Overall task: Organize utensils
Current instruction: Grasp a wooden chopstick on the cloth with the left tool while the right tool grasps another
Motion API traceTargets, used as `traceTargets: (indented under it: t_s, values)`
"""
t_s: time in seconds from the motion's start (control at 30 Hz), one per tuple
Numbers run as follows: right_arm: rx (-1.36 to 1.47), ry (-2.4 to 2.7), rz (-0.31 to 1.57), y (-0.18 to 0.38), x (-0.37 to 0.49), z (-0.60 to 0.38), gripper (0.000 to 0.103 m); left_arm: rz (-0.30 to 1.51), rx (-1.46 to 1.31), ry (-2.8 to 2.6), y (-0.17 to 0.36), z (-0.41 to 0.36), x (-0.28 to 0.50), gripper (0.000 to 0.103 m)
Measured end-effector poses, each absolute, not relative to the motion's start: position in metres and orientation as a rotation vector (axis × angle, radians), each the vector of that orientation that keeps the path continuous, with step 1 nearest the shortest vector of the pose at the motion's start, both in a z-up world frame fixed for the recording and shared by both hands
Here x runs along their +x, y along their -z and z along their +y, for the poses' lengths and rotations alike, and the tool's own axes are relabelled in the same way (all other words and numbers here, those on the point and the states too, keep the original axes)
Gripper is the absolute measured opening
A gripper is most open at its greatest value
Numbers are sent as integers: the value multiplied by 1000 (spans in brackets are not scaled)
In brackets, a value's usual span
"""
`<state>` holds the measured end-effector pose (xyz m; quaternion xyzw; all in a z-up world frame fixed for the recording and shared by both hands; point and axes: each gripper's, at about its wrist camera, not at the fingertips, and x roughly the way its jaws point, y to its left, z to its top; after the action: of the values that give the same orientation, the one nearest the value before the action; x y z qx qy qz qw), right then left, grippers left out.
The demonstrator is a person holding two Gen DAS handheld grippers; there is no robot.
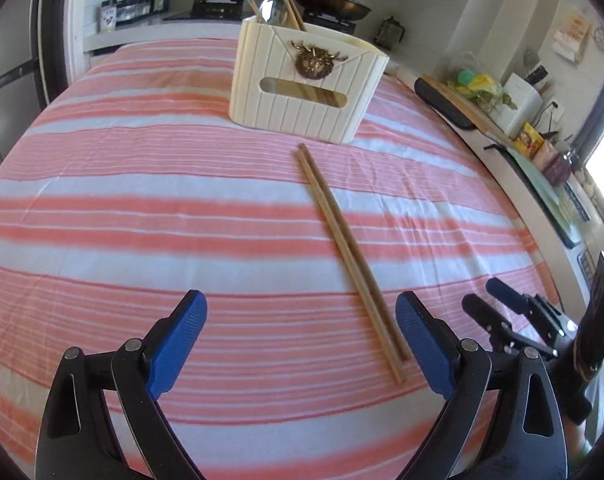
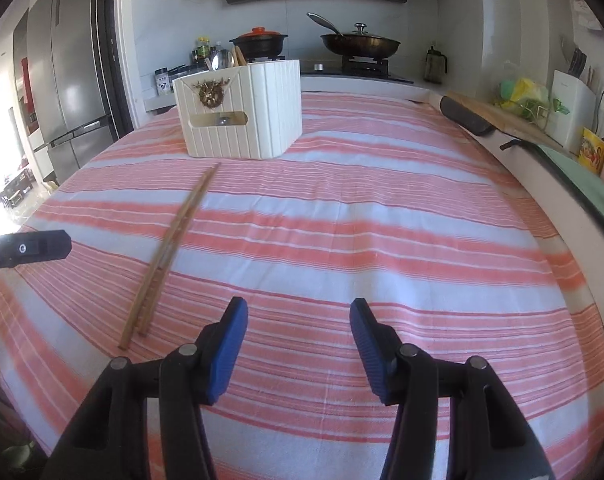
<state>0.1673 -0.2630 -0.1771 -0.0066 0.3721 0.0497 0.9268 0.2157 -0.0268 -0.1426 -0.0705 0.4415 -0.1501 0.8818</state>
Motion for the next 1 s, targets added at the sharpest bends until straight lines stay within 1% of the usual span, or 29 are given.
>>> traceTargets:
  t_s: [0.27,0.33,0.43,0.47,0.53,0.6,0.63,0.67,0.7,0.9,1.0]
  values:
    - [62,-92,790,188,166,-267,54,954,-68,228,174,-56,247,94]
    - [66,-88,782,188,164,-268,54,938,-1,198,177,-63,246,94]
    - [68,-87,783,188,165,-268,54,931,23,186,176,-65,245,92]
    - [65,-86,784,188,165,-267,54,933,28,181,176,-64,246,87]
    - [55,-82,786,188,165,-266,54,922,47,171,175,-63,247,73]
    - [44,-76,787,189,165,-264,54,911,51,189,172,-62,246,46]
    - [39,-74,788,189,165,-263,54,905,56,198,172,-62,246,37]
    - [36,-73,789,189,165,-263,54,901,68,205,171,-62,245,17]
    - [36,-73,791,189,166,-263,54,901,83,208,172,-64,245,5]
    - [63,-108,822,178,169,-255,54,907,65,193,171,-40,234,5]
    - [75,-212,827,169,176,-229,54,914,60,180,172,-22,226,5]
